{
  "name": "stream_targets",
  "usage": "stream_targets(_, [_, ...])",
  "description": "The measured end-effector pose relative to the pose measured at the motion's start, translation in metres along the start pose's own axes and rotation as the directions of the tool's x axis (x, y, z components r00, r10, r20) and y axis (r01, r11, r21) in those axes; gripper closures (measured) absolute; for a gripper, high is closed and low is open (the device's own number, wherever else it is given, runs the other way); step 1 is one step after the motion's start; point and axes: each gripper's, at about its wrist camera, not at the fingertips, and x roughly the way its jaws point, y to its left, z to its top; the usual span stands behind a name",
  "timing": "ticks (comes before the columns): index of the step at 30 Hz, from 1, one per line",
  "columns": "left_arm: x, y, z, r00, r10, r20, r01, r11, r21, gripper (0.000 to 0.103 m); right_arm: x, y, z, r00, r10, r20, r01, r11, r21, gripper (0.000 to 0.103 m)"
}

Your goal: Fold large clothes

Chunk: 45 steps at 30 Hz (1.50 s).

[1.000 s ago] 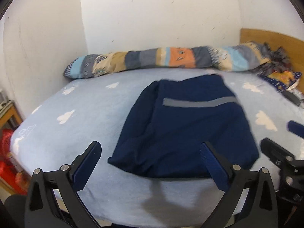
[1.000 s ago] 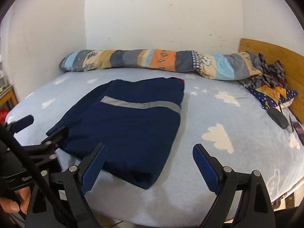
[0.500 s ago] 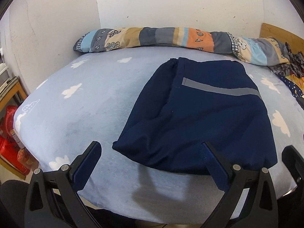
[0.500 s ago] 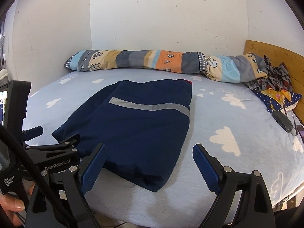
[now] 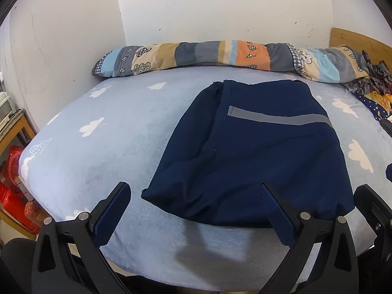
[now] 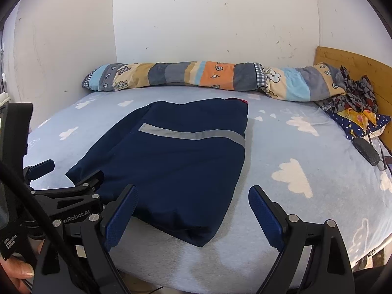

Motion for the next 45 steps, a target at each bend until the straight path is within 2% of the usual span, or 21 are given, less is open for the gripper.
stream_targets(29, [-0.004,0.002,0.003,0.999,-0.020,0.027,0.020,1.000,0.004,0.000,0.006,-0.006,-0.003,0.999,-0.007,-0.038,0.008,1.000,0.013,0.009])
stream_targets(34, [-0.004,0.008,0.004,0.999,-0.019,0.029,0.019,1.000,-0.012,0.000,0.016,-0.001,-0.005,0.996,-0.041,-0.084,0.040,0.999,-0.021,0.009])
stream_targets(45, [0.000,0.015,0.006,1.000,0.003,0.018,-0.002,0.999,-0.038,0.000,0.025,0.006,-0.007,0.986,-0.105,-0.129,0.095,0.992,-0.084,0.009])
